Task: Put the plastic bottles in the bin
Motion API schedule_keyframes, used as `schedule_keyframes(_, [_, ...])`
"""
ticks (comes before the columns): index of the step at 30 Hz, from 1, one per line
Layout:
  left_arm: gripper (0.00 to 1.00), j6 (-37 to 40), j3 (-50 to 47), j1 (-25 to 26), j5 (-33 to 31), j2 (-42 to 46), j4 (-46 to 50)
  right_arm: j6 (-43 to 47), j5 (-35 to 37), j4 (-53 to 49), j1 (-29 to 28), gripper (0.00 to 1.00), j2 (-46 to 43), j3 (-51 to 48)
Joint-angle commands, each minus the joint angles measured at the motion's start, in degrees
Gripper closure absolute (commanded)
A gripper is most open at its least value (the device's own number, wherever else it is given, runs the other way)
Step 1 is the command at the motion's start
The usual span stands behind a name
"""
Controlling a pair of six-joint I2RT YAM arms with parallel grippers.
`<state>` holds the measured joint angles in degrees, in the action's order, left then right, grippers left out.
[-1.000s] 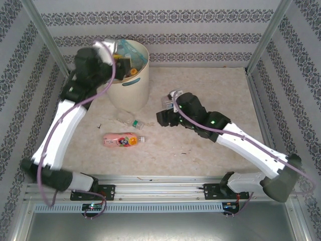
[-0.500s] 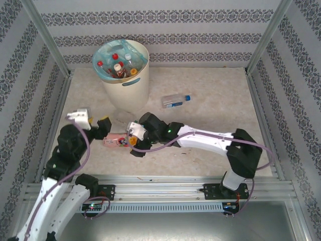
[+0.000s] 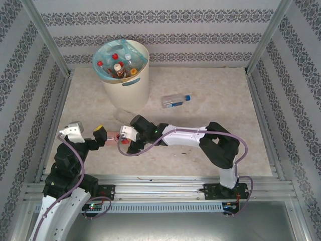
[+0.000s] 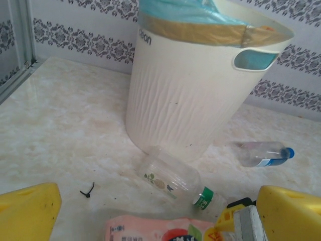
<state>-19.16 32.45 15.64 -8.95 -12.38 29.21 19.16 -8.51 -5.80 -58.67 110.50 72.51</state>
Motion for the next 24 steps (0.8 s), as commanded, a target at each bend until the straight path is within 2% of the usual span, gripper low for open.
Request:
schedule_keyframes(1, [0.0, -1.54, 0.36, -0.14, -0.94, -0.15, 1.18, 1.12, 2.62, -0.38, -0.74, 0.06, 2.34, 0.88])
schedule_keyframes(7, [0.0, -1.6, 0.35, -0.12, -1.58, 0.34, 1.64, 1.73, 3.99, -1.04, -0.83, 0.06, 4.73, 2.77])
schedule_keyframes(17, [0.0, -1.6, 0.39, -0.09, -0.89, 0.28, 1.73, 3.34, 3.94, -2.15, -0.83, 0.11, 6.64, 4.77])
schedule_keyframes(24, [0.0, -1.77, 0.59, -0.14, -1.25, 0.34, 1.96, 1.85, 4.2, -2.99, -0.83, 0.39, 3.24, 3.5])
